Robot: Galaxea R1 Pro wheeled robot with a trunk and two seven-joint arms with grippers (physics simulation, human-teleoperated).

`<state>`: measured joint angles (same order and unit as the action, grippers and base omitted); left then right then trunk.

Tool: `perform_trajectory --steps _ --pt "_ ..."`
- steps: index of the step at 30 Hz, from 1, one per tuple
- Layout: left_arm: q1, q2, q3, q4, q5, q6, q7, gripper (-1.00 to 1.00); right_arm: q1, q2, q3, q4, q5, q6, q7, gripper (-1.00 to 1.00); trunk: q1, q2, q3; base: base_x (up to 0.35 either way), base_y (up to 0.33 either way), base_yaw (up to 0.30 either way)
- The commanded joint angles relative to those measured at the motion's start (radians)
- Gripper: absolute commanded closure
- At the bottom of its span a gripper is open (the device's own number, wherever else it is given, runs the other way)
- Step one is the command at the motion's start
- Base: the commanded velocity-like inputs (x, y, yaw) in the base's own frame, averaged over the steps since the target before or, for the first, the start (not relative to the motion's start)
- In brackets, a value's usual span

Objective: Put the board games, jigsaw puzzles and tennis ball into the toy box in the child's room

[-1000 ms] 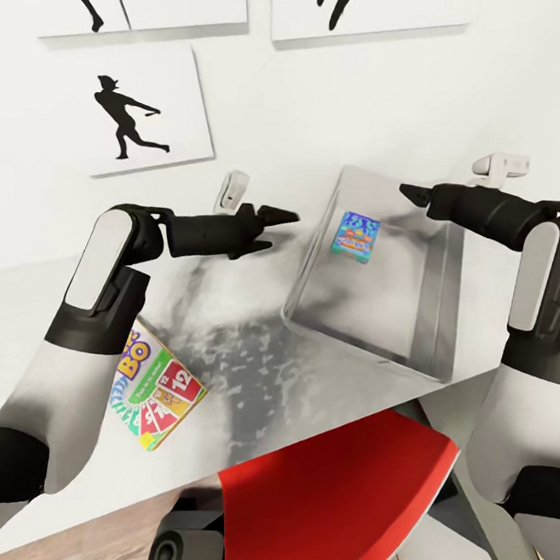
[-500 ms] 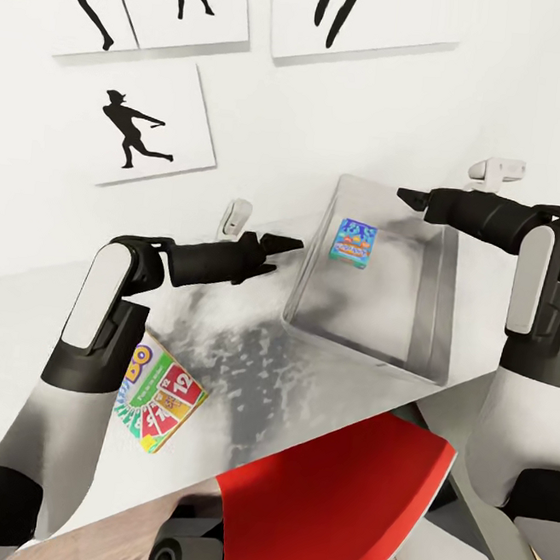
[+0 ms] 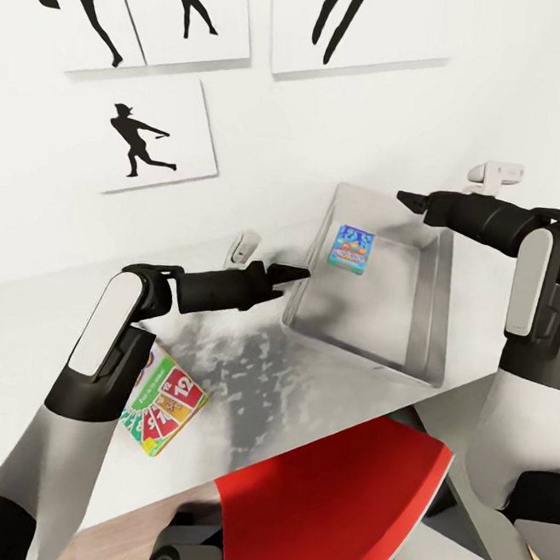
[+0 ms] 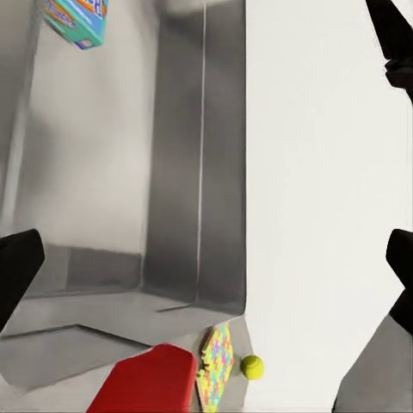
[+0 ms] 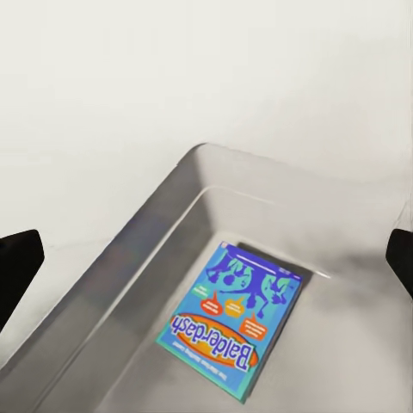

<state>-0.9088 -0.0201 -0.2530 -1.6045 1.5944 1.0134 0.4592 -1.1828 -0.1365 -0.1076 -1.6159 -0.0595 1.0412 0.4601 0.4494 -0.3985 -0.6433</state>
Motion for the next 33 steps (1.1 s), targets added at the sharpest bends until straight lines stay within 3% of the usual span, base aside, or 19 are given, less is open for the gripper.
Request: perform_trajectory --steps 1,7,15,23,33 --pt "0.012 -0.001 -0.002 -0.001 0.009 0.002 -0.003 -1.0 0.0 -0.001 -0.002 0.0 -0.006 0.006 -0.001 -1.0 0.001 -0.002 0.0 0.0 0.0 0.0" --pt "0.06 -0.001 -0.005 -0.003 0.009 -0.001 -0.076 -1.0 0.0 -0.005 -0.006 -0.001 -0.006 0.006 -0.001 -1.0 0.001 -0.002 0.01 0.0 0.0 0.0" --pt "0.082 0.003 0.0 -0.004 0.009 -0.004 -0.14 -1.0 0.001 -0.007 -0.007 0.0 -0.006 0.006 -0.001 -1.0 0.001 -0.002 0.023 0.0 0.0 0.0" --pt "0.062 0.006 0.009 -0.004 0.009 -0.006 -0.155 -1.0 0.0 -0.008 -0.007 0.0 -0.004 0.006 -0.001 -1.0 0.001 -0.002 0.036 0.0 0.0 0.0" --pt "0.023 0.022 0.075 -0.004 0.009 0.0 -0.172 -1.0 0.001 -0.002 -0.006 0.0 -0.002 0.006 -0.002 -1.0 0.001 -0.002 0.053 0.0 0.0 0.0"
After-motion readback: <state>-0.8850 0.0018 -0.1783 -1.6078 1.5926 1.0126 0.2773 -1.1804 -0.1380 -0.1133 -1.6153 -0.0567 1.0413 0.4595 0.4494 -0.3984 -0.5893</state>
